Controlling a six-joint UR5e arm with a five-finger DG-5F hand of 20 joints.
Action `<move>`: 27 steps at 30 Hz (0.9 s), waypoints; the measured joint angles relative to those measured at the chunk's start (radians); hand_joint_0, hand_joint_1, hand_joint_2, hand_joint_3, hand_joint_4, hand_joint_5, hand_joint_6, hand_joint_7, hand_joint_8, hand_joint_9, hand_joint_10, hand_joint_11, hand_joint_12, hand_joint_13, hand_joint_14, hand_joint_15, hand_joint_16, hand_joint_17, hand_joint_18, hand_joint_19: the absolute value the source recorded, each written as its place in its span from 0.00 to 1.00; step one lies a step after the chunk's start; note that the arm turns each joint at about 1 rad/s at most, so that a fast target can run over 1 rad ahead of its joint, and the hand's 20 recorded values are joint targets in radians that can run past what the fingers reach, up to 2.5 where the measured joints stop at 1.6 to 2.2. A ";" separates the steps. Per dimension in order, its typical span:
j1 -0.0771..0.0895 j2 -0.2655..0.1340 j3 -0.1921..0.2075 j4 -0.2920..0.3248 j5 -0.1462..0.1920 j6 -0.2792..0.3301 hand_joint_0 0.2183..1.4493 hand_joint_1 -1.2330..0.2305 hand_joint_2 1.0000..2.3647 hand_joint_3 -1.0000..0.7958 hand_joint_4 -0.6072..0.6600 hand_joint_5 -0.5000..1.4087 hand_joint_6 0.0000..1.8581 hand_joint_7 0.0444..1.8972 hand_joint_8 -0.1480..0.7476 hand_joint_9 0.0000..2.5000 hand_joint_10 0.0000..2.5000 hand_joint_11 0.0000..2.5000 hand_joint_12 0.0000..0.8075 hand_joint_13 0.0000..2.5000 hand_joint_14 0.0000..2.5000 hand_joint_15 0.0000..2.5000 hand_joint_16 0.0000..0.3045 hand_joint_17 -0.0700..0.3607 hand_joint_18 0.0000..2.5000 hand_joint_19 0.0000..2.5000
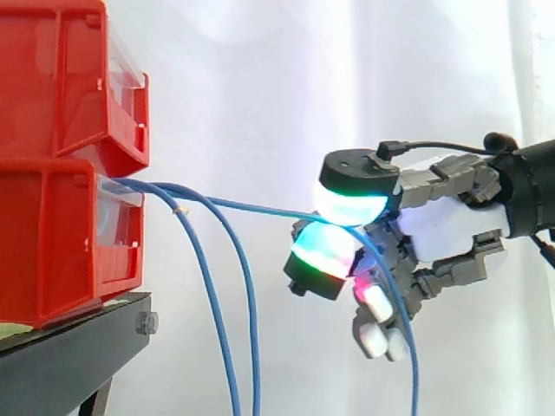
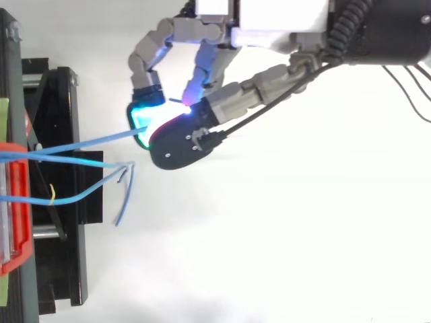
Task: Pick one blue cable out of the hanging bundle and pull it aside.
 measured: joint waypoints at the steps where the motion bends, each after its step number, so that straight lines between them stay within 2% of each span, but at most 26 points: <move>1: -0.001 0.009 -0.009 -0.005 0.001 -0.004 0.30 0.31 0.01 0.52 0.38 0.25 0.47 0.58 0.50 0.46 0.01 0.15 0.39 0.39 0.01 0.16 0.17 0.44 0.37 0.16; 9: -0.003 0.081 -0.105 0.003 0.007 -0.016 0.30 0.30 0.01 0.52 0.37 0.25 0.47 0.60 0.49 0.46 0.01 0.15 0.38 0.39 0.01 0.16 0.17 0.43 0.36 0.17; 12: -0.003 0.098 -0.128 0.005 0.012 -0.017 0.30 0.30 0.01 0.52 0.38 0.25 0.47 0.60 0.49 0.46 0.01 0.16 0.38 0.39 0.01 0.17 0.17 0.43 0.36 0.17; 20: -0.003 0.106 -0.151 -0.008 0.016 -0.017 0.30 0.30 0.01 0.52 0.37 0.25 0.48 0.59 0.49 0.46 0.01 0.15 0.39 0.39 0.01 0.17 0.17 0.43 0.37 0.17; 22: 0.000 0.107 -0.174 0.003 0.017 -0.009 0.30 0.30 0.01 0.52 0.37 0.25 0.48 0.59 0.49 0.46 0.01 0.15 0.39 0.39 0.01 0.17 0.17 0.43 0.37 0.17; 27: 0.006 0.107 -0.249 0.079 0.025 0.026 0.30 0.30 0.01 0.52 0.37 0.25 0.48 0.59 0.49 0.46 0.01 0.16 0.39 0.39 0.01 0.17 0.17 0.43 0.37 0.17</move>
